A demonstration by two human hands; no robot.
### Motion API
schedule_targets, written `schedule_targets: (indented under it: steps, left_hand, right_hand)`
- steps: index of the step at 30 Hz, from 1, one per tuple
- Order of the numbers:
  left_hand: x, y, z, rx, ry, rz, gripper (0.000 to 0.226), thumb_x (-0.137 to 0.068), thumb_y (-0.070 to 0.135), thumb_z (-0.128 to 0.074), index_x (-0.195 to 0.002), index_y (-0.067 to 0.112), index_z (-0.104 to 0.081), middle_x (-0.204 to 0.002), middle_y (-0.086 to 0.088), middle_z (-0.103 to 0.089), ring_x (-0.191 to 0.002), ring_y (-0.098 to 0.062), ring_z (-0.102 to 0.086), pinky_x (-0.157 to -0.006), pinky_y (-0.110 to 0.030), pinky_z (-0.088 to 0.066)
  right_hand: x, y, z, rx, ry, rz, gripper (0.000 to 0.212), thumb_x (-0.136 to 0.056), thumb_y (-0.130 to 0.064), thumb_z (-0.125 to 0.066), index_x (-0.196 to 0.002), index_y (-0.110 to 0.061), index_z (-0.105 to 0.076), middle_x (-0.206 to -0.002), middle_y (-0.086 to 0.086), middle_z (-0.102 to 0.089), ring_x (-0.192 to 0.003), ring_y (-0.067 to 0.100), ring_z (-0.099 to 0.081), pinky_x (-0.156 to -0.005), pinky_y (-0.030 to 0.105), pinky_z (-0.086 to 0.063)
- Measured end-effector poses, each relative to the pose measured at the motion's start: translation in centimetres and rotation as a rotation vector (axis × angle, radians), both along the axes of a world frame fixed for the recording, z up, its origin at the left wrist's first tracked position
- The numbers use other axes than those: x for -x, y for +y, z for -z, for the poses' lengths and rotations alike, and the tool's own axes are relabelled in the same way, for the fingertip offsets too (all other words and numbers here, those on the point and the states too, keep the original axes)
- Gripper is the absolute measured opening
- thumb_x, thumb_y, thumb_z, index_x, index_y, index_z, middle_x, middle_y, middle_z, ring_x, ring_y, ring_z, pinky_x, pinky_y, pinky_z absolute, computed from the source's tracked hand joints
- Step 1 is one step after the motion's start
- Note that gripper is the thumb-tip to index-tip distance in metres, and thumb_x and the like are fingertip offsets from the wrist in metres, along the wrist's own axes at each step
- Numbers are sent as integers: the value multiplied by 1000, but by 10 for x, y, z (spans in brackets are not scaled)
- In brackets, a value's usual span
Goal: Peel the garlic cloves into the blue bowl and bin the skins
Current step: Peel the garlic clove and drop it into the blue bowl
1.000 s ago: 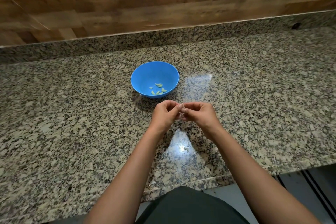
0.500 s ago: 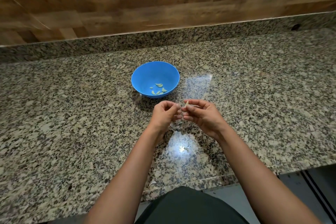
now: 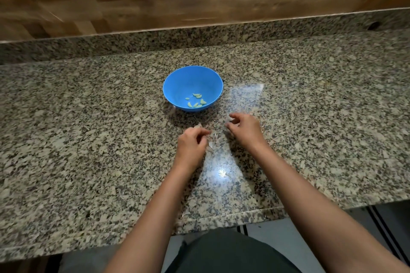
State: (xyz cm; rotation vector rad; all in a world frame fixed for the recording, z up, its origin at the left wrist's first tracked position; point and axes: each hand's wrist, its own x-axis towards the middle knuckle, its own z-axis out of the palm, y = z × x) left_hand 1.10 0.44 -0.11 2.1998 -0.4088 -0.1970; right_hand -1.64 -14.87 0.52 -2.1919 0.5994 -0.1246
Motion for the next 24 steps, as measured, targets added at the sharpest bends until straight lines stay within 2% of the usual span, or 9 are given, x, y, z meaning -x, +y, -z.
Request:
schedule_targets:
  steps: [3, 6, 8, 11, 13, 16, 19, 21, 24]
  left_hand:
    - [2, 11, 5, -5, 18, -72, 20, -92, 8, -55, -109, 10, -66, -106, -2, -60, -88, -9, -57, -71, -10, -47]
    - [3, 17, 9, -18, 49, -114, 20, -91, 9, -55, -108, 11, -67, -109, -5, -63, -97, -14, -58, -82, -17, -44]
    - [4, 19, 11, -16, 82, -126, 21, -91, 9, -56, -108, 12, -67, -109, -5, -64, -97, -13, -58, -82, -16, -42]
    - [8, 21, 12, 17, 107, -139, 20, -90, 10, -57, -106, 11, -69, -107, -3, -66, -95, -12, -59, -83, -17, -43]
    - [11, 23, 12, 56, 130, -149, 19, -89, 9, -58, -104, 11, -69, -103, 0, -67, -93, -11, -60, -83, -16, -44]
    - [17, 28, 16, 140, 212, -203, 16, -88, 7, -59, -95, 16, -70, -102, 0, -67, -93, -13, -62, -84, -22, -49]
    - [26, 39, 18, 357, 371, -342, 20, -87, 3, -60, -83, 21, -68, -104, -4, -69, -89, -20, -66, -85, -37, -55]
    - [36, 52, 14, 473, 399, -461, 20, -89, 1, -57, -84, 18, -67, -95, -4, -68, -75, -15, -64, -74, -29, -56]
    - [56, 87, 4, 700, 414, -670, 15, -90, -2, -54, -89, 8, -65, -78, -6, -65, -62, -10, -62, -63, -17, -55]
  right_hand:
    - [18, 18, 7, 59, 75, -169, 55, -83, -31, -66, -131, -12, -49, -124, 7, -53, -116, 20, -50, -104, 35, -41]
    - [23, 33, 9, 229, 134, -380, 63, -85, -33, -64, -140, -16, -40, -142, 7, -37, -132, 22, -29, -114, 36, -23]
    - [18, 38, 10, 323, 158, -464, 49, -89, -27, -61, -135, -17, -49, -138, 8, -41, -128, 25, -30, -109, 36, -26]
    - [20, 45, 16, 399, 61, -527, 23, -89, -16, -60, -110, -13, -68, -110, 10, -57, -108, 29, -45, -91, 37, -40]
    - [31, 50, 18, 395, -6, -522, 18, -87, -10, -58, -99, -5, -70, -98, 12, -60, -98, 28, -48, -84, 39, -41]
    - [42, 56, 14, 398, -48, -537, 17, -85, -4, -55, -94, 0, -69, -95, 13, -61, -94, 26, -49, -83, 37, -41]
    - [38, 62, 4, 230, -37, -442, 19, -85, 0, -58, -97, -5, -72, -98, 8, -67, -94, 20, -57, -85, 30, -45]
    - [32, 74, -3, -10, 2, -335, 21, -84, 2, -58, -97, -5, -73, -93, 5, -70, -85, 14, -62, -82, 24, -48]
    - [27, 110, -14, -410, 82, -315, 13, -83, 3, -63, -92, -1, -72, -75, 3, -67, -66, 9, -58, -70, 24, -49]
